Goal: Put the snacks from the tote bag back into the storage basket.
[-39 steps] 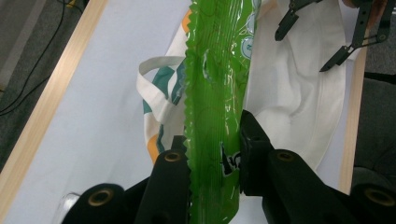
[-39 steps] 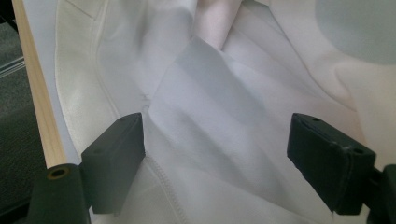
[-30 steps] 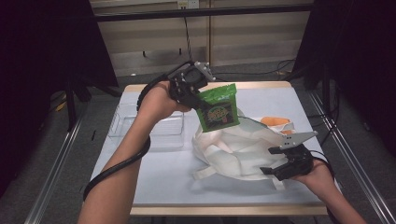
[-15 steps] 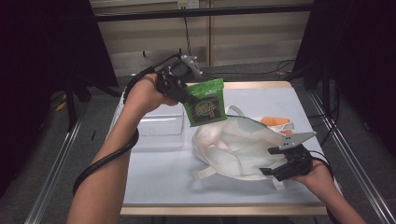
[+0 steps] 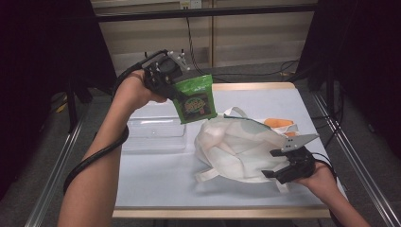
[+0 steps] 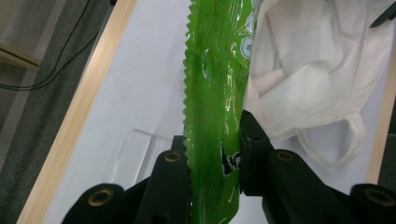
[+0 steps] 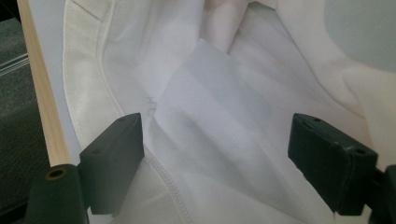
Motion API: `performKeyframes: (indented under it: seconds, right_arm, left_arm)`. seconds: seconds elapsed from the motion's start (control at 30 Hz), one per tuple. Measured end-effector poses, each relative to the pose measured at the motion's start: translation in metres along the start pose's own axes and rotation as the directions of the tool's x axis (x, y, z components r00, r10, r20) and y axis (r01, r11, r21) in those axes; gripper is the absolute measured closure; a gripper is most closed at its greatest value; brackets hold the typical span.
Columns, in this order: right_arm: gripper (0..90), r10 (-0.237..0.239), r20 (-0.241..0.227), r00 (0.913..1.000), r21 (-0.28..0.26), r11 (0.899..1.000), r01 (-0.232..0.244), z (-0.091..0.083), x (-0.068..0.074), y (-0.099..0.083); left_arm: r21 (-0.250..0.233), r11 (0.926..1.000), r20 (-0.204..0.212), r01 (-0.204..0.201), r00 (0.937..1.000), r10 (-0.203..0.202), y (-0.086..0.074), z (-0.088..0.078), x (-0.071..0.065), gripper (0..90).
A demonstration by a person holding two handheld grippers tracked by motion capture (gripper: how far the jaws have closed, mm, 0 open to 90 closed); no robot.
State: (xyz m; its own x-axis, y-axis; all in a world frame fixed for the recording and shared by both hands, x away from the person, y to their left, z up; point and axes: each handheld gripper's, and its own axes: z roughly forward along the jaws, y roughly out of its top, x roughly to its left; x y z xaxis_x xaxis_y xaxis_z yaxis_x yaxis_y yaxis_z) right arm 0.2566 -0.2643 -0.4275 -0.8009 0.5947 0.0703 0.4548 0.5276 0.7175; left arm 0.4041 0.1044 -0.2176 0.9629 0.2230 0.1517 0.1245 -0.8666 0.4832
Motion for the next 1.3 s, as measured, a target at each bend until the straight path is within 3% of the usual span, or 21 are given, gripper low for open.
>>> performKeyframes:
  seconds: [0.2, 0.37, 0.57, 1.3]
  right_arm:
    - [18.0, -0.001, 0.000, 1.0000, -0.003, 1.000, 0.001, 0.000, 0.000, 0.001]
    - [18.0, -0.001, -0.001, 1.0000, 0.000, 1.000, 0.001, 0.000, 0.001, 0.001]
    - [17.9, -0.005, 0.002, 1.0000, -0.007, 1.000, 0.005, -0.001, 0.001, 0.001]
    - [17.9, -0.005, 0.002, 1.0000, -0.005, 1.000, 0.005, -0.002, 0.001, 0.001]
  left_arm:
    - [0.006, 0.9999, -0.008, -0.015, 0.9999, 0.015, -0.008, -0.001, 0.006, 77.1]
    - [0.019, 0.9998, -0.017, 0.011, 0.9998, -0.010, -0.019, 0.000, 0.011, 77.2]
    - [0.055, 0.9984, -0.029, 0.014, 0.9995, -0.012, -0.030, 0.002, 0.015, 77.2]
    - [0.098, 0.9938, -0.015, 0.052, 0.9986, -0.050, -0.060, 0.012, 0.024, 78.2]
